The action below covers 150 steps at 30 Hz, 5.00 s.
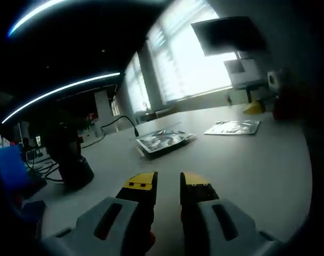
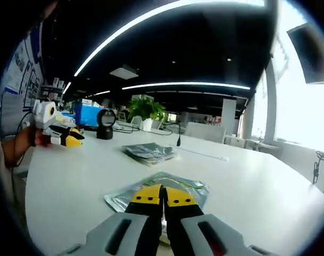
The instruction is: Clip sheet goods on table flip sheet goods clip sheet goods scan sheet goods put sheet goods back to table
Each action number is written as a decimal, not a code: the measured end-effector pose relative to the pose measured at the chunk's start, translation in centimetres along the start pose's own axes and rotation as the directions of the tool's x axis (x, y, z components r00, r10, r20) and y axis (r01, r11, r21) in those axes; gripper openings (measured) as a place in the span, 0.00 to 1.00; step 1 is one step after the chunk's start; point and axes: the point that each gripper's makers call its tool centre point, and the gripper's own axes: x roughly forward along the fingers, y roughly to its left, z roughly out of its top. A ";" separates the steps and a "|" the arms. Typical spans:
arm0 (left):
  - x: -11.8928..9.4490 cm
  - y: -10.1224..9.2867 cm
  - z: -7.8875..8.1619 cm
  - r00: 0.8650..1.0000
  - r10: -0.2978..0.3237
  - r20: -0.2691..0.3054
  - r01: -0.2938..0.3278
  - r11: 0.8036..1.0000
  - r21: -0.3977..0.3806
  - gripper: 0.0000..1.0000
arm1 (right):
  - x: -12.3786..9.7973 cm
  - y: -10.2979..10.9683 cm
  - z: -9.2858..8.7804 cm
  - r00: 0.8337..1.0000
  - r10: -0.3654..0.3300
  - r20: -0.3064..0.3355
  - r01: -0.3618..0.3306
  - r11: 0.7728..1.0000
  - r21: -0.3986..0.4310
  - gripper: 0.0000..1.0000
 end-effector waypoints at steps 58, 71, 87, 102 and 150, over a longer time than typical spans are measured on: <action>0.2 -0.5 0.2 1.000 -0.021 0.005 0.021 1.000 0.011 0.09 | 0.0 0.8 0.4 0.999 0.035 0.029 -0.034 0.999 -0.034 0.00; 0.2 -0.5 0.2 1.000 -0.027 0.009 0.027 1.000 0.007 0.09 | 0.0 0.7 0.6 0.998 0.037 0.043 -0.037 0.999 -0.001 0.00; 0.2 -0.6 0.3 0.999 -0.034 0.010 0.034 0.999 0.009 0.09 | 0.0 0.8 0.4 0.999 0.041 0.033 -0.041 0.999 -0.017 0.00; 0.3 -0.5 0.1 0.999 -0.035 0.007 0.035 0.999 0.007 0.09 | 0.4 0.2 0.4 1.000 0.018 -0.023 -0.018 0.999 -0.027 0.01; 0.3 -0.6 0.1 0.999 -0.034 0.007 0.034 0.999 0.004 0.09 | 8.2 -8.2 -3.7 0.857 0.044 -0.513 -0.093 0.993 -0.070 0.10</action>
